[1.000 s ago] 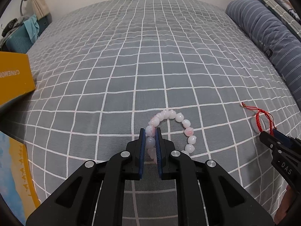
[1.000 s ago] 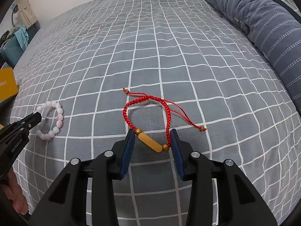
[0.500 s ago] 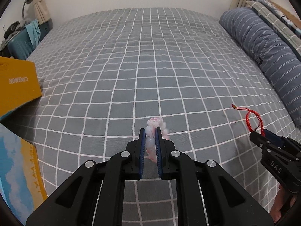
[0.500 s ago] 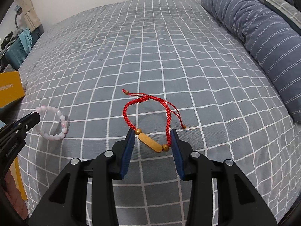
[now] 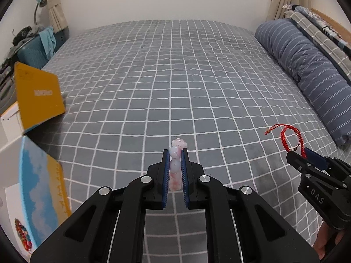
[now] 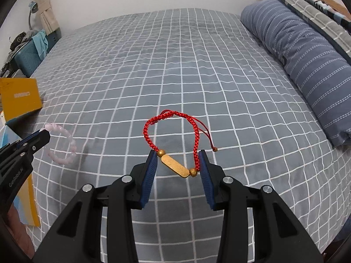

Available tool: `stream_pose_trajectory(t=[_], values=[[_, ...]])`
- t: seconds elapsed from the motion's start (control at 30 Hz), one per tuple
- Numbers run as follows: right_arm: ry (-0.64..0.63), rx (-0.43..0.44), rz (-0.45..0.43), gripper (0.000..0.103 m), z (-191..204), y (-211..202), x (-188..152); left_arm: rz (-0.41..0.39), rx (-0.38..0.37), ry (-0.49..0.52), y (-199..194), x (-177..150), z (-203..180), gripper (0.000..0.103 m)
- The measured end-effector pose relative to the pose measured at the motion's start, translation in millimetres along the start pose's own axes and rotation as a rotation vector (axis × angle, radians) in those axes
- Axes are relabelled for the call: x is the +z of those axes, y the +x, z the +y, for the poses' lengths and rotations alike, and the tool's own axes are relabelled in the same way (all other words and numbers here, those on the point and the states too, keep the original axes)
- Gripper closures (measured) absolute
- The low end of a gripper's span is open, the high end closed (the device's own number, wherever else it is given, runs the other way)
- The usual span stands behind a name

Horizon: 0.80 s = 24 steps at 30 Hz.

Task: Organize jewelry
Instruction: 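Carry the pink-white bead and red cord gold-bar bracelets with both tools into the box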

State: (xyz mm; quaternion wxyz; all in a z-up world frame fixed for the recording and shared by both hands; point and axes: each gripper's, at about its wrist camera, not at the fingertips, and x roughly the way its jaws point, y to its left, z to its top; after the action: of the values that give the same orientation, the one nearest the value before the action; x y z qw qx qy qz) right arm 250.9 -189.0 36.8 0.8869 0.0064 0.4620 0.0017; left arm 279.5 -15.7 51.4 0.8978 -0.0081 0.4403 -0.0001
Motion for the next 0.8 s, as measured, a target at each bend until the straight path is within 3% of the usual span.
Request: stream_pose_trajectory(t=[0.37, 0.8], values=[[-0.04, 0.039, -0.047, 0.066, 36.7, -38.0, -10.4, -0.06, 0.036, -0.02, -62.7, -15.0, 30.6, 0.093], [-0.138, 0.092, -0.109, 0.066, 127.3, -81.9, -16.4, -0.115, 0.125, -0.097, -120.9, -29.4, 104.5, 0.093]])
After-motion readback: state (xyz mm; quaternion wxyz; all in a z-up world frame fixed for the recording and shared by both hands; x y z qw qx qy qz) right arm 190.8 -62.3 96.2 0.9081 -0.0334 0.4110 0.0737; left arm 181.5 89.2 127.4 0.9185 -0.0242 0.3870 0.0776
